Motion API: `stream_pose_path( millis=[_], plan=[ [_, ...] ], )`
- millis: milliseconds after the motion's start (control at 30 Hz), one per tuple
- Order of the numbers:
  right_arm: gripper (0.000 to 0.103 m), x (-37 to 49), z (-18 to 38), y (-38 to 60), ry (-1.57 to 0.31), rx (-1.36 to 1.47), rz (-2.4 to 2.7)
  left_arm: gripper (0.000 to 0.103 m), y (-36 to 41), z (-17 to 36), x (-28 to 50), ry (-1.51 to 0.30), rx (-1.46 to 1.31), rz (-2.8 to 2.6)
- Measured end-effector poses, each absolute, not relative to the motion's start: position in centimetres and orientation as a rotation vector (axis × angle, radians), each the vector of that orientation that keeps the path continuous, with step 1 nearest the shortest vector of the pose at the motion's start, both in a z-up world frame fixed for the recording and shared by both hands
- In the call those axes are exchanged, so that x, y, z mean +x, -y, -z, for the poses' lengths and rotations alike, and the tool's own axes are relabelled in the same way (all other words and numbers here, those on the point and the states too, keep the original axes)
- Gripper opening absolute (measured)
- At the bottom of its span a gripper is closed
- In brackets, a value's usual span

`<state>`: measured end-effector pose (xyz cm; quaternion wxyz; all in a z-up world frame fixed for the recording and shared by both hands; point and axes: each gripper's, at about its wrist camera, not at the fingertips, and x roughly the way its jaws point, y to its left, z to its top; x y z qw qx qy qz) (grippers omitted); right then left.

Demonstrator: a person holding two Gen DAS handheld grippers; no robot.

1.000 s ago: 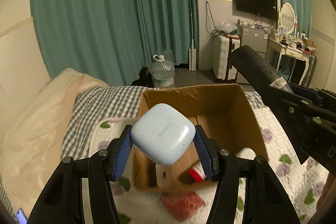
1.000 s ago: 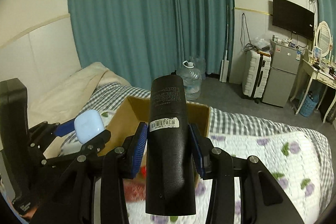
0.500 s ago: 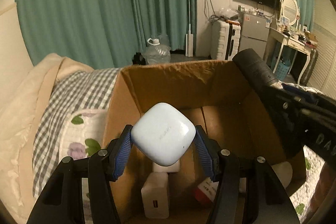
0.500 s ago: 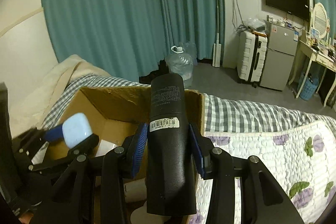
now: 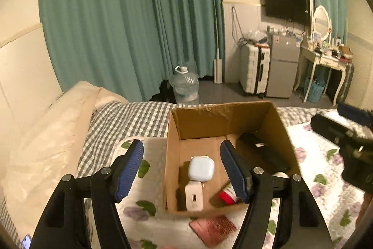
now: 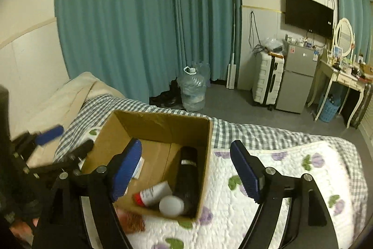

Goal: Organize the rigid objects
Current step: 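Grasp the blue earbud case with the left tool while the right tool carries the cylinder into the box, then grasp the pink rose card with the right tool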

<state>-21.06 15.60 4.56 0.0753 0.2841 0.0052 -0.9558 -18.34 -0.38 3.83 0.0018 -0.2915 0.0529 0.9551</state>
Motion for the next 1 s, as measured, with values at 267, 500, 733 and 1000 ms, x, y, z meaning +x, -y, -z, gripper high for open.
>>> stream_pose_path(
  millis=[267, 500, 733, 1000],
  plan=[
    [0.081, -15.4, -4.2, -16.8, 0.008, 0.887, 2.865, 0.071, 1.2, -4.6, -13.7, -0.14, -0.969, -2.967],
    [0.081, -13.1, -1.0, -16.5, 0.012, 0.984, 2.825, 0.071, 0.9, -3.7, -12.0, -0.253, -0.902, -3.052],
    [0.081, -13.8, 4.6, -14.4, 0.011, 1.104, 2.731, 0.071, 1.9, -1.8, -12.1, -0.233, -0.831, -3.083],
    [0.081, -15.6, 10.4, -9.5, -0.08, 1.175, 2.571, 0.071, 4.6, 2.6, -14.3, -0.153, -0.891, -3.074]
  ],
)
